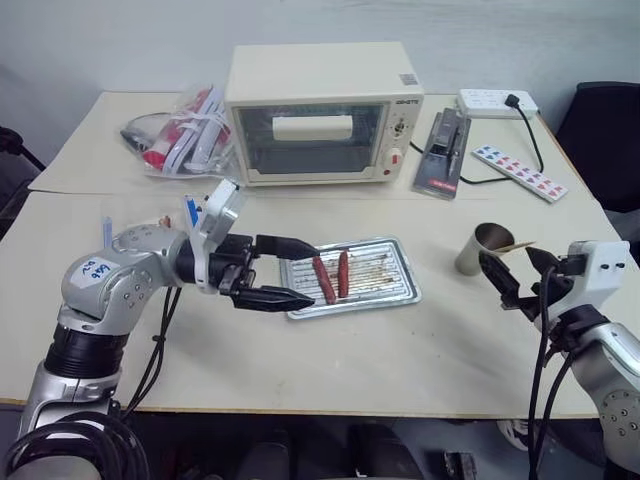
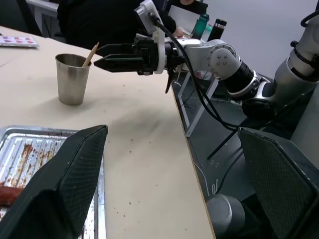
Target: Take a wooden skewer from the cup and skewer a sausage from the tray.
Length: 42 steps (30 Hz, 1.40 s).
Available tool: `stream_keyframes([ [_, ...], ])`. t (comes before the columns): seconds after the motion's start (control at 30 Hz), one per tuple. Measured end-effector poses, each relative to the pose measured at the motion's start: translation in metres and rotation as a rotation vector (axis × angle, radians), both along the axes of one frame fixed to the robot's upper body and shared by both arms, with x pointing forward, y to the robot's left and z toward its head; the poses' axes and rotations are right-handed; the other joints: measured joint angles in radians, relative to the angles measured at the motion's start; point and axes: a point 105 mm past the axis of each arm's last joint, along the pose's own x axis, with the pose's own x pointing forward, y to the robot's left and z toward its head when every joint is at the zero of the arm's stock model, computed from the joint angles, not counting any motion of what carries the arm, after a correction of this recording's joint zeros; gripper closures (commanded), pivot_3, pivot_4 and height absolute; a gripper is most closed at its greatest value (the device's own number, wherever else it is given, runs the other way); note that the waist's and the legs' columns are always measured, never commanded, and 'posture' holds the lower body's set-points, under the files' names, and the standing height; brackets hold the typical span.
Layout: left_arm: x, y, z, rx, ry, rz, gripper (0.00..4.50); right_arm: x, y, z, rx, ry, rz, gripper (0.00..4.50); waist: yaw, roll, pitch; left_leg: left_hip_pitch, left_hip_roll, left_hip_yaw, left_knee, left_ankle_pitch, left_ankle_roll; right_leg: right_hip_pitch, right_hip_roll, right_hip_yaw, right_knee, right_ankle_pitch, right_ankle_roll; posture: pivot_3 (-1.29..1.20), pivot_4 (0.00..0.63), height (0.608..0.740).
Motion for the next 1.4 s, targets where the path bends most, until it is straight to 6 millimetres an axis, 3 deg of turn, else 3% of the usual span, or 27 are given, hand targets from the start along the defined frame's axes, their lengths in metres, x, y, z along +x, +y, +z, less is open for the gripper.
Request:
stream_keyframes([
  [0.4, 0.007, 0.0, -0.001, -0.002, -0.013, 0.023, 0.07, 0.01, 0.006, 0.007, 0.01, -0.023, 0.022, 0.0, -0.001, 0.0, 0.0, 0.0, 0.0, 0.0, 0.001, 0.0, 0.0, 0.0, 0.0, 0.0, 0.001, 0.0, 0.0, 0.0, 0.15, 0.74],
  [0.5, 0.008, 0.0, -0.002, -0.001, -0.023, 0.027, 0.0, 0.012, 0.009, 0.005, 0.009, -0.016, 0.034, 0.52, 0.0, 0.0, 0.0, -0.001, 0.0, 0.0, 0.001, 0.0, 0.0, 0.0, 0.0, 0.0, 0.001, 0.0, 0.0, 0.0, 0.15, 0.74],
  [0.77, 0.009, -0.002, -0.001, -0.004, -0.039, 0.026, 0.0, 0.022, 0.008, 0.005, -0.001, -0.023, 0.016, 2.4, 0.0, 0.0, 0.0, -0.001, 0.0, 0.0, 0.002, 0.0, 0.0, 0.0, 0.0, 0.0, 0.001, 0.0, 0.0, 0.0, 0.15, 0.74],
  [0.9, 0.009, -0.004, 0.0, -0.01, -0.04, 0.022, 0.0, 0.026, 0.006, 0.005, -0.004, -0.027, 0.004, 2.4, 0.0, 0.0, 0.0, -0.001, 0.0, 0.0, 0.002, 0.0, 0.0, 0.0, 0.0, 0.0, 0.001, 0.0, 0.0, 0.0, 0.15, 0.74],
  [1.0, 0.009, -0.004, 0.0, -0.011, -0.043, 0.022, 0.0, 0.027, 0.005, 0.006, -0.008, -0.031, -0.001, 2.94, 0.0, 0.0, 0.0, -0.001, 0.0, 0.0, 0.003, 0.0, 0.0, 0.0, 0.0, 0.0, 0.001, 0.0, 0.0, 0.0, 0.15, 0.74],
  [1.2, 0.01, -0.007, 0.003, -0.013, -0.066, 0.016, 0.0, 0.034, 0.004, 0.012, 0.003, -0.062, -0.017, 4.47, -0.001, 0.0, 0.0, -0.001, 0.0, 0.0, 0.003, 0.0, 0.0, 0.0, 0.0, 0.0, 0.001, 0.0, 0.0, 0.0, 0.15, 0.74],
  [1.4, 0.01, -0.007, 0.003, -0.012, -0.071, 0.013, 0.0, 0.035, 0.004, 0.014, -0.003, -0.068, -0.018, 4.47, -0.001, 0.0, 0.0, -0.001, 0.0, 0.0, 0.004, 0.0, 0.0, 0.0, 0.0, 0.0, 0.001, 0.0, 0.0, 0.0, 0.15, 0.74],
])
